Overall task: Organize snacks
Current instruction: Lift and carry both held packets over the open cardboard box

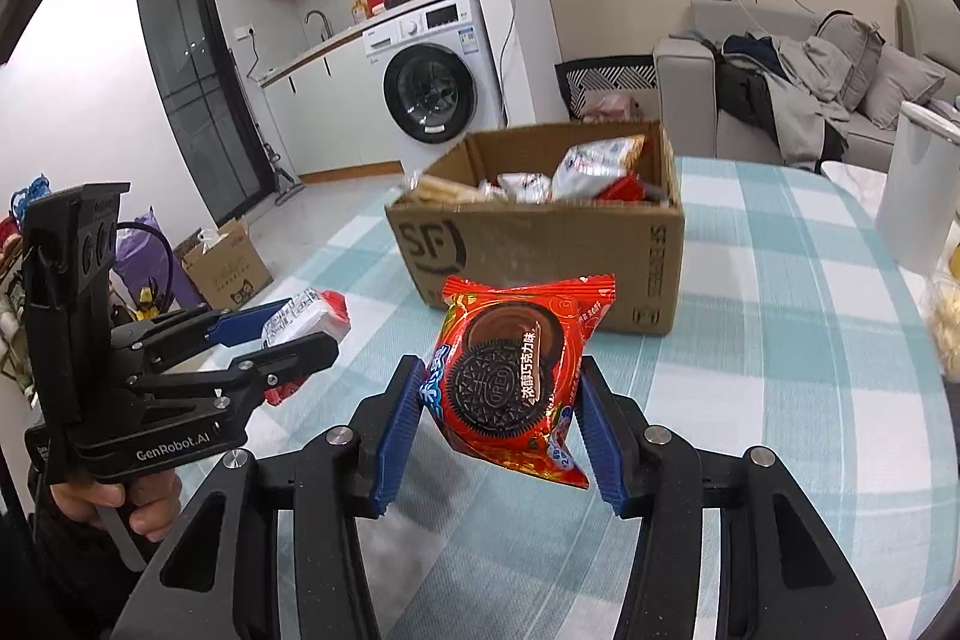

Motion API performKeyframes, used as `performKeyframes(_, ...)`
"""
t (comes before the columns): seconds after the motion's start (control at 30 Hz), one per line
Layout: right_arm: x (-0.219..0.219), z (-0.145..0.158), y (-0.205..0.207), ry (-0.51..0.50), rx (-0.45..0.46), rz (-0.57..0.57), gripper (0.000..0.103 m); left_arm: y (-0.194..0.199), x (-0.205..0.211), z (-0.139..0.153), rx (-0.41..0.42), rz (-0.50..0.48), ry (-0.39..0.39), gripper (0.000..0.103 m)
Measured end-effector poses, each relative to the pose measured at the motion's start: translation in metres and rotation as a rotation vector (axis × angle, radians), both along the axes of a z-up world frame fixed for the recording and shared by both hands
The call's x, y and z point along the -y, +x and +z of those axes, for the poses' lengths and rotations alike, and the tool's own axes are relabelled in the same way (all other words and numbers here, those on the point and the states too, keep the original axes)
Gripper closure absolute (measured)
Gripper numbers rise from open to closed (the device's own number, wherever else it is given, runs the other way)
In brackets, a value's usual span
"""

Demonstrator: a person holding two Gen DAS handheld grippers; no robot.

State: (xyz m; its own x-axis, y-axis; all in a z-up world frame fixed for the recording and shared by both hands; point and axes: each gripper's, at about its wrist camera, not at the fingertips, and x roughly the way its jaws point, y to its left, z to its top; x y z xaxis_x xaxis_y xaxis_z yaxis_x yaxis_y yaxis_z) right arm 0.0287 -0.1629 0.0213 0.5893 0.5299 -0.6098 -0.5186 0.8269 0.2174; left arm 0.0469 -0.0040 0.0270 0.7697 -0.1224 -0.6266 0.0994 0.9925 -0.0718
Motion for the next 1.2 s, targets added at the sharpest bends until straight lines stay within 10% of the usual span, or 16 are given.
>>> performKeyframes(1.2,-0.030,0.035,0.093,0.026,0.058,-0.050,0.052,0.123,-0.016,0.041,0.103,0.094,-0.027,0.058)
